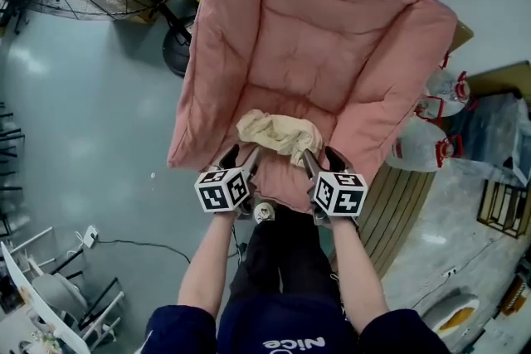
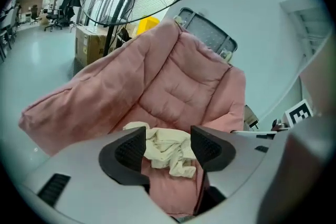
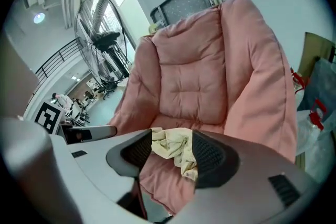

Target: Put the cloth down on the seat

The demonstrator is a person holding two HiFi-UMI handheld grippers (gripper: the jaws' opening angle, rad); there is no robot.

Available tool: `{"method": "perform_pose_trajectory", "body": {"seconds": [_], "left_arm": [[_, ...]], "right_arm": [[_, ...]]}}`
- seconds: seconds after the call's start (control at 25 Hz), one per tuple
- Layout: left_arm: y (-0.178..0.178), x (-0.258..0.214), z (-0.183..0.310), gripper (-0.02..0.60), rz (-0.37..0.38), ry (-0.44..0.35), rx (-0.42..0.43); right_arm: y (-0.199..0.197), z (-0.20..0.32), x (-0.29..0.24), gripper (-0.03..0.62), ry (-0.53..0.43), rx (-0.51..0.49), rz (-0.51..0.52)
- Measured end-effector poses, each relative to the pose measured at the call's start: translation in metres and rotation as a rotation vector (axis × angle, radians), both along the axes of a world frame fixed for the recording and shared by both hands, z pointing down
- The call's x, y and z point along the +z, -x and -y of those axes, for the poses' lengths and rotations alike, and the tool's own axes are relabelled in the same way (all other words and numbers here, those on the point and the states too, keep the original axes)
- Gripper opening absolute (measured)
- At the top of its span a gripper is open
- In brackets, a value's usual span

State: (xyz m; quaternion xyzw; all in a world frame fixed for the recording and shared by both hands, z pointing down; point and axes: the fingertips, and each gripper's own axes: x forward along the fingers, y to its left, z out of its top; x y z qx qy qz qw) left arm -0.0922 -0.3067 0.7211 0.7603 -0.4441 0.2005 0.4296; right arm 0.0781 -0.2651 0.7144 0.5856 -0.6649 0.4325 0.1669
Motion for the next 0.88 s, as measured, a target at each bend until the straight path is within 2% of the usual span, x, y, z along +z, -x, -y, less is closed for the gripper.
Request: {"method": "perform_pose_trajectory", "body": {"seconds": [0.12,0.24,0.32,0.44,0.88], "left_arm": [[0.004,-0.045,-0.016,0.279,-0.022,-0.036,0.002],[0.011,-0.085,-0.031,0.265,0.027,-0.105,0.014],[0.014,-0.106,-0.045,0.258,0.051,-0.133,0.04],[0.012,-0.14,-0.065,0.258,0.033,-0.176,0.076],[-0.005,-0.256,-0.113,0.258,-0.021,-0.356,0.181]], "right_arm": [[0.0,-0.016,-0.043,0.221,-0.042,0.01,-0.012],[-0.001,-0.028,-0.087,0.221,-0.096,0.023,-0.029],[0.003,-0.036,-0.114,0.221,-0.127,-0.007,-0.061],[0.009,-0.049,-0.15,0.221,-0.174,-0.04,-0.096],[0.003,-0.098,-0.259,0.221,-0.351,-0.015,-0.15]]}}
